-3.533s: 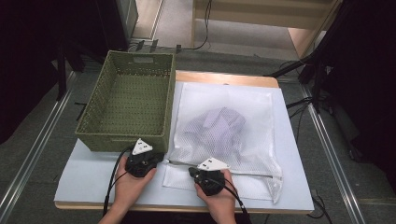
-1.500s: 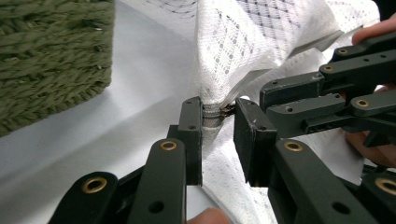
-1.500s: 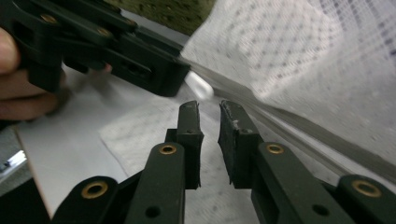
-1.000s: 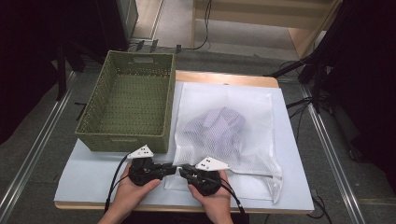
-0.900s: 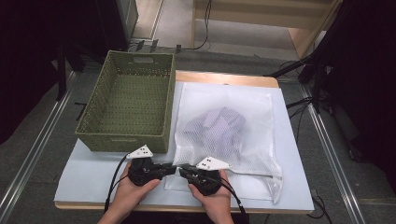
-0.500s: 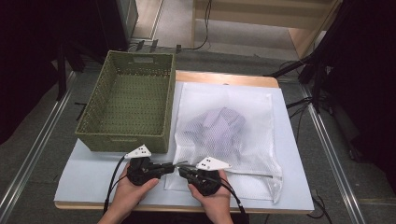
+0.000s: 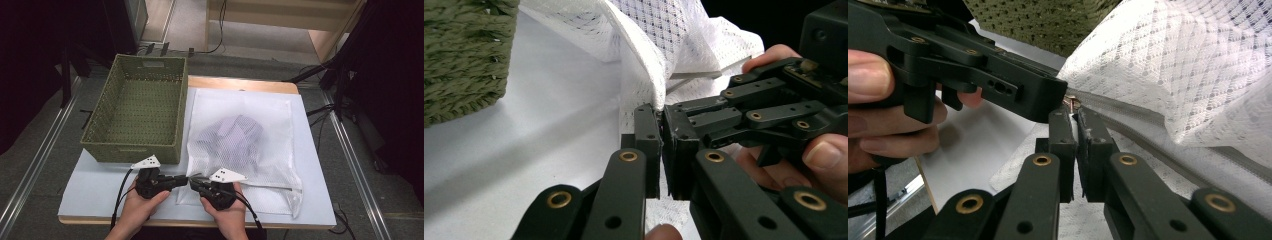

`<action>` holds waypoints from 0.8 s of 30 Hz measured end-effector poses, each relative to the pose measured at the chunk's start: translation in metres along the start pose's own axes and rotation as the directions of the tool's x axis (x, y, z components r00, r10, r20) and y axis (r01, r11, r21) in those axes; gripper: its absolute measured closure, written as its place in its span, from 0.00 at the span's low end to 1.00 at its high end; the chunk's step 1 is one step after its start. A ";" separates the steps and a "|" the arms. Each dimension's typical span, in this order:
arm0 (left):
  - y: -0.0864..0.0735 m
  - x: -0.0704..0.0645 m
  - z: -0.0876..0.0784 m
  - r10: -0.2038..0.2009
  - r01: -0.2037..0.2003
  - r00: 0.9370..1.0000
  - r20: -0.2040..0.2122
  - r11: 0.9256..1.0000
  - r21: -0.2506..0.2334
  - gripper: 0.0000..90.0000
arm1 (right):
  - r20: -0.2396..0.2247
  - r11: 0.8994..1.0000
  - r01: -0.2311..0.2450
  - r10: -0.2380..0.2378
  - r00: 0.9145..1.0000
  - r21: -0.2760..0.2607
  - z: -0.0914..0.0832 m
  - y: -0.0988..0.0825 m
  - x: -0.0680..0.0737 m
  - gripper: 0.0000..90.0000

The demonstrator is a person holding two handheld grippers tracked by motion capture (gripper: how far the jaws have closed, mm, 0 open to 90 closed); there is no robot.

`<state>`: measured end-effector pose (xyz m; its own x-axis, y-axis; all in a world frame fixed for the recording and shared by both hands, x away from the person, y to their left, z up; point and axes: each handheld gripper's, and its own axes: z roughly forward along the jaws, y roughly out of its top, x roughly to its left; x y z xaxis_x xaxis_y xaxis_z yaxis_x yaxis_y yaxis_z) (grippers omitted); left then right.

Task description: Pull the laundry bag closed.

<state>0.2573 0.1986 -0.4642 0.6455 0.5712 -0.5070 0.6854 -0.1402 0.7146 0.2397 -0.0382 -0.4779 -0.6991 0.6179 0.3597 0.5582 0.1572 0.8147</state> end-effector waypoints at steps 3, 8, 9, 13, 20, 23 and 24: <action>0.001 -0.002 0.000 0.025 -0.024 1.000 -0.015 1.000 0.006 0.98 | 0.017 1.000 0.014 -0.014 1.000 0.003 -0.001 0.001 0.003 0.98; 0.002 -0.005 -0.002 0.043 -0.043 0.998 -0.039 0.999 0.003 0.98 | 0.046 1.000 0.015 -0.016 0.999 0.011 -0.004 0.001 0.002 0.98; 0.002 -0.004 -0.003 0.040 -0.040 0.998 -0.043 0.999 0.000 0.98 | 0.055 1.000 0.018 -0.018 0.998 0.007 -0.005 0.001 0.001 0.98; 0.003 0.000 -0.009 0.030 -0.030 0.998 -0.054 0.999 -0.014 0.98 | 0.072 1.000 0.000 0.000 0.997 0.007 -0.010 0.001 -0.005 0.98; 0.002 -0.002 -0.011 0.068 -0.069 0.994 -0.091 0.998 -0.011 0.98 | 0.109 1.000 0.008 -0.009 0.994 0.011 -0.019 -0.002 -0.010 0.98; 0.001 -0.004 -0.011 0.085 -0.086 0.991 -0.100 0.996 -0.007 0.98 | 0.129 1.000 0.010 -0.011 0.992 0.010 -0.025 -0.003 -0.012 0.98; 0.001 -0.004 -0.011 0.092 -0.093 0.990 -0.104 0.996 -0.005 0.98 | 0.137 1.000 0.012 -0.013 0.991 0.011 -0.028 -0.004 -0.013 0.98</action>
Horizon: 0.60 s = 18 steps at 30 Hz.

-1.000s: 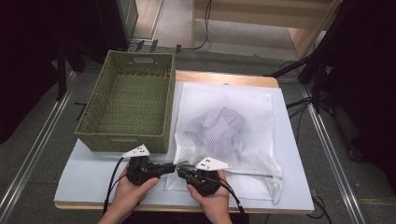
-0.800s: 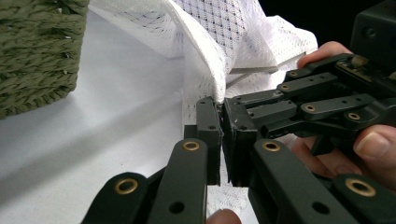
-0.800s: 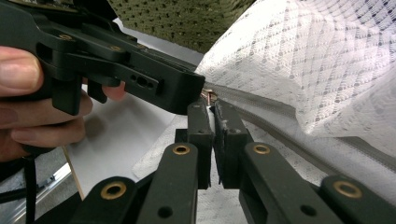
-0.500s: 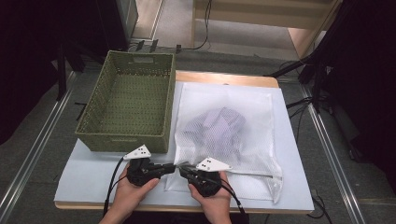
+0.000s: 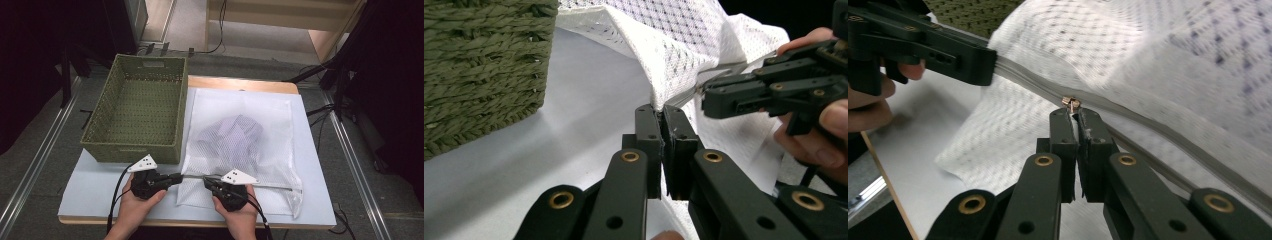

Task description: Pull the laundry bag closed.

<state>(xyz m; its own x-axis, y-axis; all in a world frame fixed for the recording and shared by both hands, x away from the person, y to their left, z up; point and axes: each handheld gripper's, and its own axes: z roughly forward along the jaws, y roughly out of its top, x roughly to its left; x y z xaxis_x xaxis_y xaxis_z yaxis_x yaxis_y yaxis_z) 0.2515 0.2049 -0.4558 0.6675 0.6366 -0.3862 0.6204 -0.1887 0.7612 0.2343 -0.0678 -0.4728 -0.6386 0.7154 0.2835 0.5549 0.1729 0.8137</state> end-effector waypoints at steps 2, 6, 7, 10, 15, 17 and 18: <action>0.000 0.000 0.000 0.005 -0.005 1.000 -0.006 1.000 0.003 0.98 | 0.014 1.000 0.002 -0.001 1.000 -0.001 -0.004 -0.001 -0.003 0.98; 0.000 -0.002 0.001 0.004 -0.004 1.000 -0.009 1.000 0.007 0.98 | 0.019 1.000 -0.011 0.011 1.000 0.004 -0.008 -0.004 -0.008 0.98; 0.000 -0.002 0.001 0.004 -0.003 1.000 -0.009 1.000 0.008 0.98 | 0.024 1.000 -0.010 0.010 1.000 0.004 -0.009 -0.004 -0.009 0.98; 0.000 -0.002 0.002 0.005 -0.005 1.000 -0.003 1.000 0.010 0.98 | 0.019 1.000 -0.007 0.007 1.000 0.003 -0.012 -0.004 -0.010 0.98; -0.001 -0.001 0.000 0.010 -0.010 1.000 0.009 1.000 0.012 0.98 | 0.033 1.000 -0.009 0.009 0.999 -0.004 -0.020 -0.004 -0.014 0.98; -0.001 -0.001 -0.001 0.015 -0.015 1.000 0.010 1.000 0.014 0.98 | 0.041 1.000 -0.015 0.016 0.999 -0.008 -0.024 -0.004 -0.017 0.98; -0.001 -0.002 -0.001 0.017 -0.017 1.000 0.004 1.000 0.016 0.98 | 0.044 1.000 -0.020 0.020 0.999 -0.008 -0.026 -0.004 -0.018 0.98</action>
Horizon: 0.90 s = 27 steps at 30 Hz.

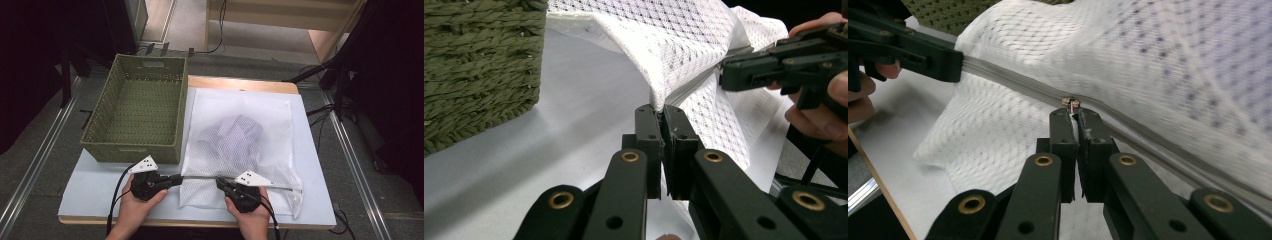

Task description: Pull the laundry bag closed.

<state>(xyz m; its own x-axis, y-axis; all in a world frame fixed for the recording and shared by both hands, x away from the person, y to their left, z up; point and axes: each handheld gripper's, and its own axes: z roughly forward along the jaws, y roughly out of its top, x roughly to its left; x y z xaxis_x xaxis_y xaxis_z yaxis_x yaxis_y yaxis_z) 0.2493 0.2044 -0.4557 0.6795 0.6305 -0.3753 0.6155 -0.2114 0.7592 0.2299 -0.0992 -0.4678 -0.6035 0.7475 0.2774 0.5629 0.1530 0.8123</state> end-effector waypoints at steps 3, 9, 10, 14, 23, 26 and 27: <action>0.000 -0.001 0.001 0.010 -0.010 1.000 -0.001 1.000 0.004 0.98 | 0.010 1.000 -0.006 0.006 1.000 -0.007 -0.006 0.000 -0.004 0.98; -0.001 -0.001 0.001 0.021 -0.021 1.000 -0.008 1.000 0.011 0.98 | 0.030 1.000 -0.020 0.020 0.999 -0.015 -0.017 -0.002 -0.013 0.98; -0.001 -0.001 0.001 0.022 -0.022 1.000 -0.010 1.000 0.011 0.98 | 0.034 1.000 -0.021 0.021 0.999 -0.017 -0.020 -0.002 -0.015 0.98; -0.001 -0.001 0.001 0.021 -0.021 1.000 -0.006 1.000 0.008 0.98 | 0.046 0.999 -0.035 0.036 0.998 -0.026 -0.029 -0.005 -0.023 0.98; -0.001 -0.003 0.001 0.025 -0.025 1.000 -0.012 1.000 0.009 0.98 | 0.058 0.998 -0.047 0.049 0.997 -0.042 -0.042 -0.007 -0.029 0.98; -0.001 -0.004 0.001 0.027 -0.027 1.000 -0.012 1.000 0.007 0.98 | 0.065 0.998 -0.050 0.053 0.996 -0.049 -0.048 -0.009 -0.033 0.98; -0.001 -0.004 0.002 0.028 -0.028 1.000 -0.013 1.000 0.007 0.98 | 0.067 0.997 -0.054 0.057 0.996 -0.050 -0.050 -0.010 -0.035 0.98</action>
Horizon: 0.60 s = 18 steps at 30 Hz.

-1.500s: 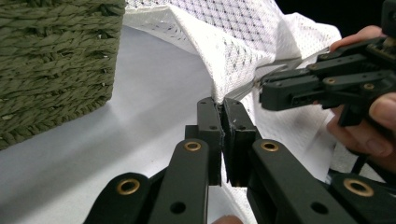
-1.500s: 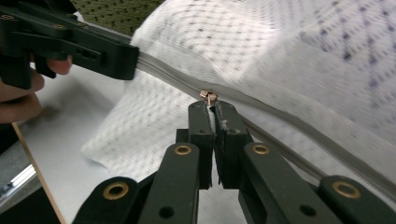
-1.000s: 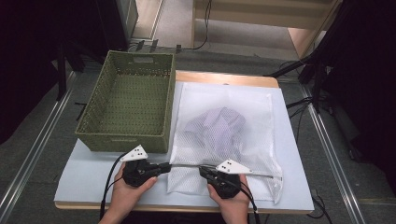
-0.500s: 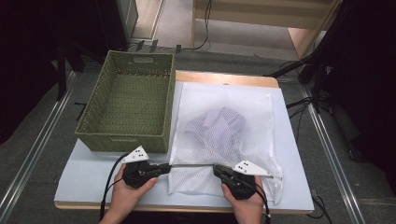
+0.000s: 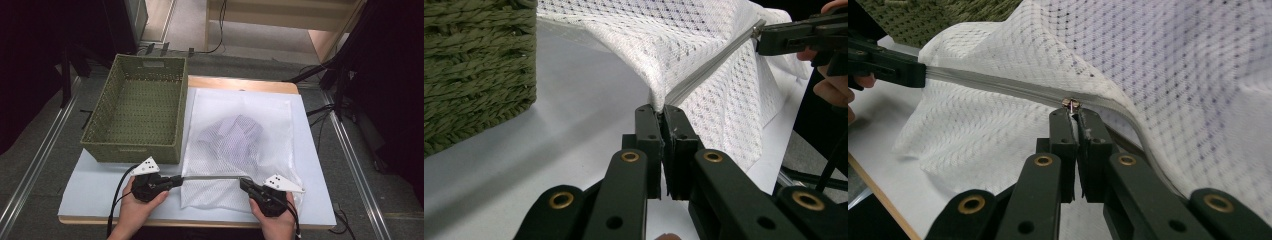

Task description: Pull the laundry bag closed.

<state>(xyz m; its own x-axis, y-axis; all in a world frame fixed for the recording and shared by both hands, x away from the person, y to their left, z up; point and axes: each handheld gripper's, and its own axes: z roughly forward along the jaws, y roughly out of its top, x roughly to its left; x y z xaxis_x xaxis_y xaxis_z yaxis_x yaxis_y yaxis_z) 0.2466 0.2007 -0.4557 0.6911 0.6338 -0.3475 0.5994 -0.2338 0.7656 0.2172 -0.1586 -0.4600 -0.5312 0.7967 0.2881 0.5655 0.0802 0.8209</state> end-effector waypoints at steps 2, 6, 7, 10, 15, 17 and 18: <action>0.000 0.000 0.001 0.001 -0.001 1.000 -0.001 1.000 0.004 0.98 | 0.008 1.000 -0.006 0.006 1.000 -0.002 -0.004 -0.002 -0.004 0.98; -0.001 0.000 0.002 0.004 -0.004 1.000 -0.001 1.000 0.007 0.98 | 0.017 1.000 -0.019 0.019 1.000 -0.012 -0.011 -0.003 -0.012 0.98; -0.001 -0.001 0.002 0.005 -0.005 1.000 -0.002 1.000 0.007 0.98 | 0.019 1.000 -0.023 0.023 1.000 -0.017 -0.012 -0.003 -0.014 0.98; 0.000 -0.001 0.001 0.007 -0.007 1.000 0.000 1.000 0.007 0.98 | 0.025 0.999 -0.030 0.031 0.999 -0.025 -0.016 -0.002 -0.017 0.98; -0.001 -0.001 0.000 0.008 -0.008 1.000 -0.006 1.000 0.007 0.98 | 0.038 0.999 -0.037 0.038 0.999 -0.032 -0.020 -0.003 -0.022 0.98; -0.001 0.000 -0.001 0.006 -0.006 1.000 -0.003 1.000 0.003 0.98 | 0.047 0.998 -0.043 0.044 0.998 -0.037 -0.023 -0.003 -0.025 0.98; -0.001 0.000 -0.001 0.006 -0.006 1.000 -0.001 1.000 0.002 0.98 | 0.050 0.998 -0.046 0.048 0.998 -0.038 -0.025 -0.003 -0.026 0.98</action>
<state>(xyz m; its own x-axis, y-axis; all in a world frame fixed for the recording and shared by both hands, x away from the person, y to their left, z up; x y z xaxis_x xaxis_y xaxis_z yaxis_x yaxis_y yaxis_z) 0.2453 0.2019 -0.4558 0.6941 0.6332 -0.3424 0.5963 -0.2393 0.7663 0.2138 -0.1947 -0.4583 -0.4712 0.8287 0.3020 0.5652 0.0209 0.8247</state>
